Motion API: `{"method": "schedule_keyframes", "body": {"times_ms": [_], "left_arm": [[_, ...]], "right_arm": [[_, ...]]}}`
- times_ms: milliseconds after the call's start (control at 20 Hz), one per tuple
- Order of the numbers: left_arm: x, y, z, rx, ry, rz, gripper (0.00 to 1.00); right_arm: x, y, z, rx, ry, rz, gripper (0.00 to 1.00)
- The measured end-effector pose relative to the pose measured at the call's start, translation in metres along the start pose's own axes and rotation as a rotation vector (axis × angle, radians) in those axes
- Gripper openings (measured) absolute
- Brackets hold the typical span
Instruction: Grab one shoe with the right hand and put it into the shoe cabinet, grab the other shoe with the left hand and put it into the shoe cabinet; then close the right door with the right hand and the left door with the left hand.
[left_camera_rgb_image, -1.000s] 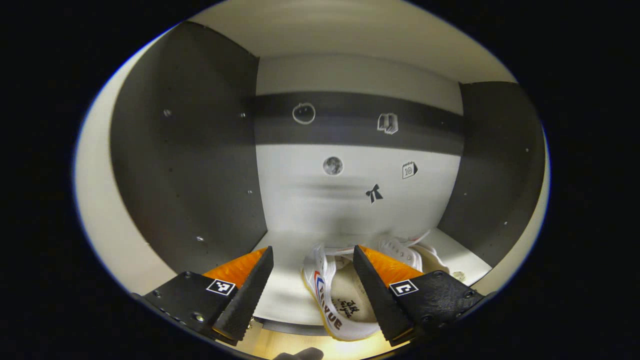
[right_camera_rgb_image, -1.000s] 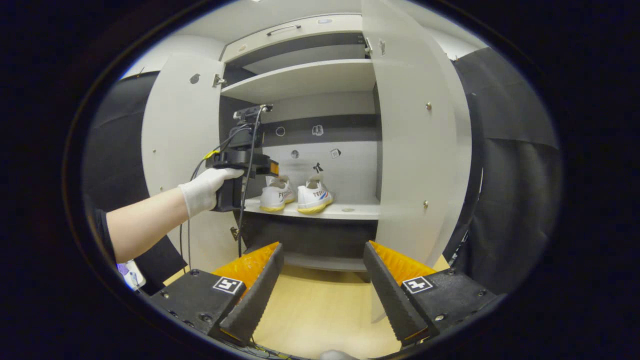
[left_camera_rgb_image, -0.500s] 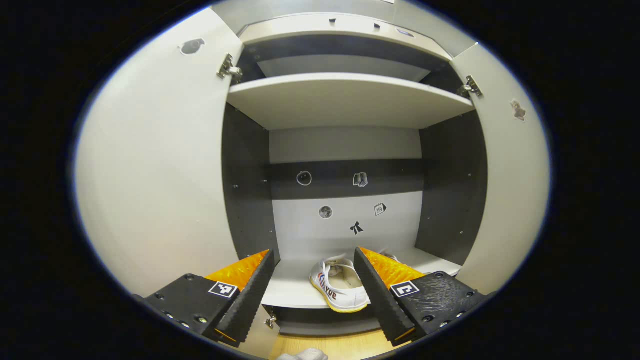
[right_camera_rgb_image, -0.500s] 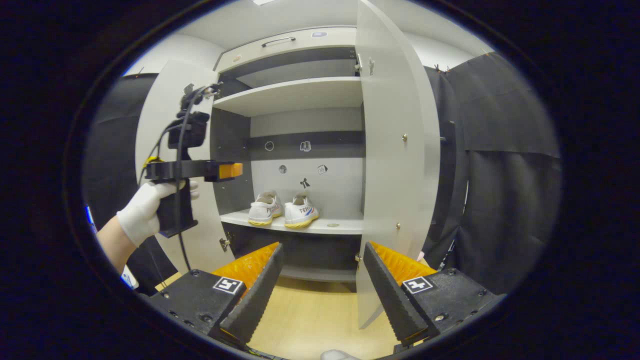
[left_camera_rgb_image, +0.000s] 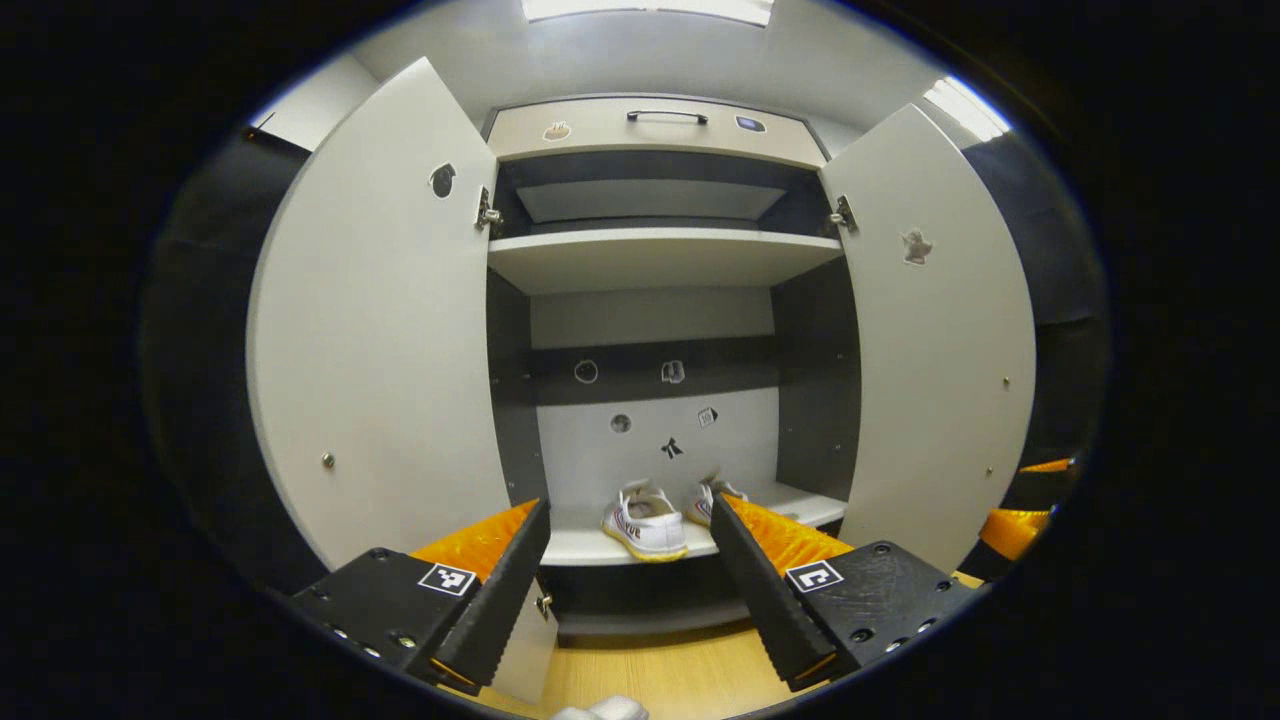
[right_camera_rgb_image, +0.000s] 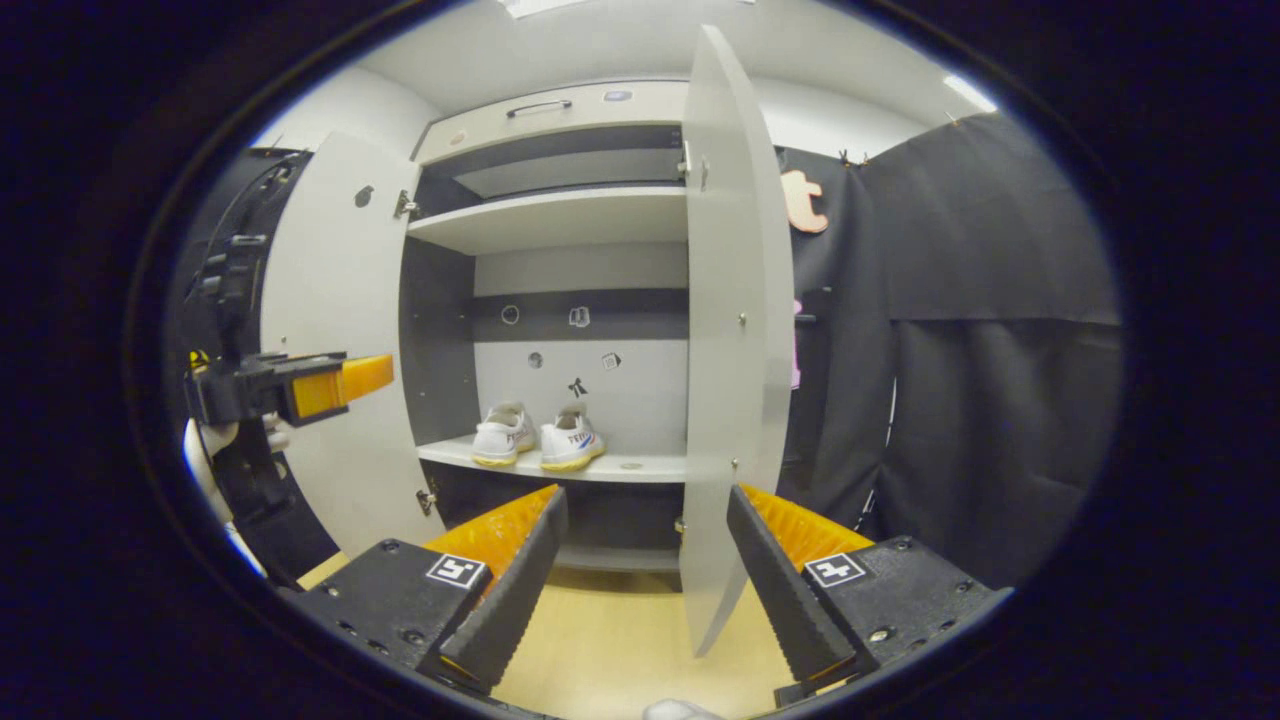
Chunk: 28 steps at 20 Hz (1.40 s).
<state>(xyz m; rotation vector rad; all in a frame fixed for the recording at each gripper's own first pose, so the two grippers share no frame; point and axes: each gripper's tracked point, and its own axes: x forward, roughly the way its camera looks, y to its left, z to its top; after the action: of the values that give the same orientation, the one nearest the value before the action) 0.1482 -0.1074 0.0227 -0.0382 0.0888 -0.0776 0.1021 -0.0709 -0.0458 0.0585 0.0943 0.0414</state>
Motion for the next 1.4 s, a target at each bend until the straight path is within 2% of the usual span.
{"method": "schedule_keyframes", "body": {"times_ms": [150, 300, 550, 900, 950, 1000, 1150, 1350, 1400], "left_arm": [[-0.039, 0.007, -0.024, -0.011, 0.024, 0.034, 0.96], [-0.069, 0.016, -0.040, 0.003, 0.035, 0.074, 0.96], [-0.087, 0.022, -0.045, -0.007, 0.029, 0.103, 0.96], [-0.090, 0.014, -0.038, -0.033, 0.011, 0.111, 0.96], [-0.090, 0.013, -0.038, -0.033, 0.013, 0.113, 1.00], [-0.091, 0.011, -0.038, -0.031, 0.013, 0.116, 0.96], [-0.093, 0.006, -0.039, -0.025, 0.020, 0.121, 0.96], [-0.094, 0.003, -0.037, -0.012, 0.026, 0.125, 0.96], [-0.094, 0.002, -0.037, -0.011, 0.026, 0.126, 0.96]], "right_arm": [[-0.014, 0.000, 0.000, -0.002, -0.010, -0.005, 0.98], [-0.024, 0.002, -0.003, -0.018, -0.008, -0.006, 1.00], [-0.030, -0.013, -0.007, -0.007, 0.009, -0.015, 0.98], [-0.013, -0.116, 0.024, 0.032, -0.011, -0.181, 1.00], [-0.009, -0.135, 0.029, 0.046, -0.011, -0.213, 1.00], [-0.002, -0.150, 0.033, 0.057, -0.017, -0.238, 1.00], [0.020, -0.182, 0.041, 0.041, -0.012, -0.281, 0.97], [0.045, -0.169, 0.051, 0.011, -0.016, -0.201, 1.00], [0.047, -0.170, 0.054, -0.004, -0.021, -0.208, 1.00]]}}
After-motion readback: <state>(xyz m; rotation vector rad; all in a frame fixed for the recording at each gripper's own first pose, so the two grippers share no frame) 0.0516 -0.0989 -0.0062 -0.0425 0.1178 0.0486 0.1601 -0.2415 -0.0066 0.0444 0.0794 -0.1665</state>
